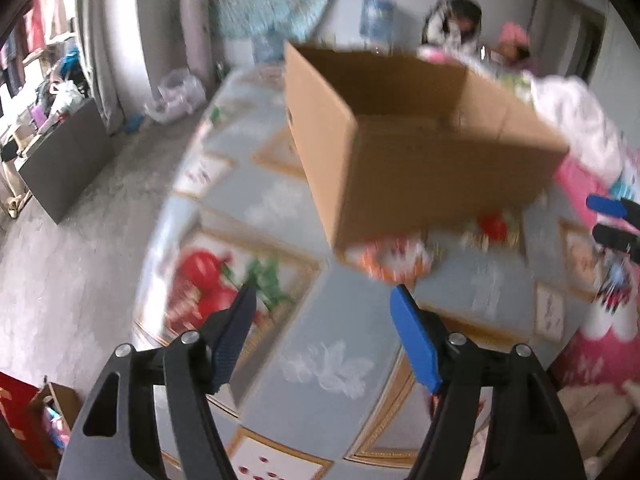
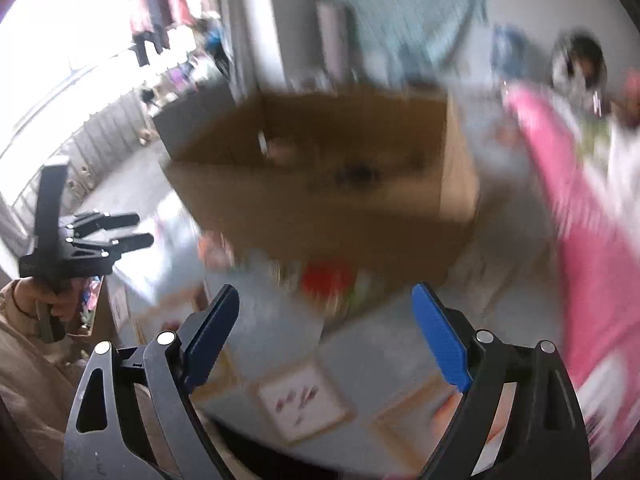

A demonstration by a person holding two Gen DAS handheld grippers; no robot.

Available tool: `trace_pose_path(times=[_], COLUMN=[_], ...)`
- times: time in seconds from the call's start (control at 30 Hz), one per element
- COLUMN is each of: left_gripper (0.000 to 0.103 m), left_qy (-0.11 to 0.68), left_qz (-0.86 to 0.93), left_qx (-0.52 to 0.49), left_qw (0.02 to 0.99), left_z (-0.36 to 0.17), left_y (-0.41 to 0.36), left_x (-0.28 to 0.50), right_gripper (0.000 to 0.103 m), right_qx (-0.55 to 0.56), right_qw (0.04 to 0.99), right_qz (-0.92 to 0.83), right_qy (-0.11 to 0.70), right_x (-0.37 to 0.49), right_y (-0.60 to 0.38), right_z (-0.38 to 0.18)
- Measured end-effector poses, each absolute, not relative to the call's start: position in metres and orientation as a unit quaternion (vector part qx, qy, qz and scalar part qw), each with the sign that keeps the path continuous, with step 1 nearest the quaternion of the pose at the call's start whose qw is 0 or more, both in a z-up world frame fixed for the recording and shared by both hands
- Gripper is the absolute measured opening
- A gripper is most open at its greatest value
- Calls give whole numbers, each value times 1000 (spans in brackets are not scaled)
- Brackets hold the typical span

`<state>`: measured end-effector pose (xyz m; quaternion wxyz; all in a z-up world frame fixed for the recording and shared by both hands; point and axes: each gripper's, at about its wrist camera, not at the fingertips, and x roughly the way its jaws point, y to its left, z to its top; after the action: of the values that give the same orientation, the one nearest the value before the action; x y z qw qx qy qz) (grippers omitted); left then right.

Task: Organize jewelry
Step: 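Withdraw both tools and move the left tool toward the pink bead bracelet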

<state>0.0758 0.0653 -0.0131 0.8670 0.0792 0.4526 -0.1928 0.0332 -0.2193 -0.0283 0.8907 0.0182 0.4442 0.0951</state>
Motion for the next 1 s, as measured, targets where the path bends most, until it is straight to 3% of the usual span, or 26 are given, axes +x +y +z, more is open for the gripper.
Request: trace_pose_path(times=[0.33, 0.53, 1.0], left_gripper=[79, 98, 99], left_qy=[485, 480, 488], left_qz=[-185, -170, -173], left_qx=[116, 118, 109], left_qw=[847, 853, 849], left_z=[-53, -56, -56], left_y=[33, 34, 37], left_x=[71, 72, 82], right_gripper=[86, 95, 95], right_qx=[-53, -48, -20], right_qw=[869, 871, 869], right_qz=[37, 36, 65], right_qy=[491, 487, 489], right_x=[32, 32, 38], right_y=[-185, -184, -203], right_z=[-79, -80, -77])
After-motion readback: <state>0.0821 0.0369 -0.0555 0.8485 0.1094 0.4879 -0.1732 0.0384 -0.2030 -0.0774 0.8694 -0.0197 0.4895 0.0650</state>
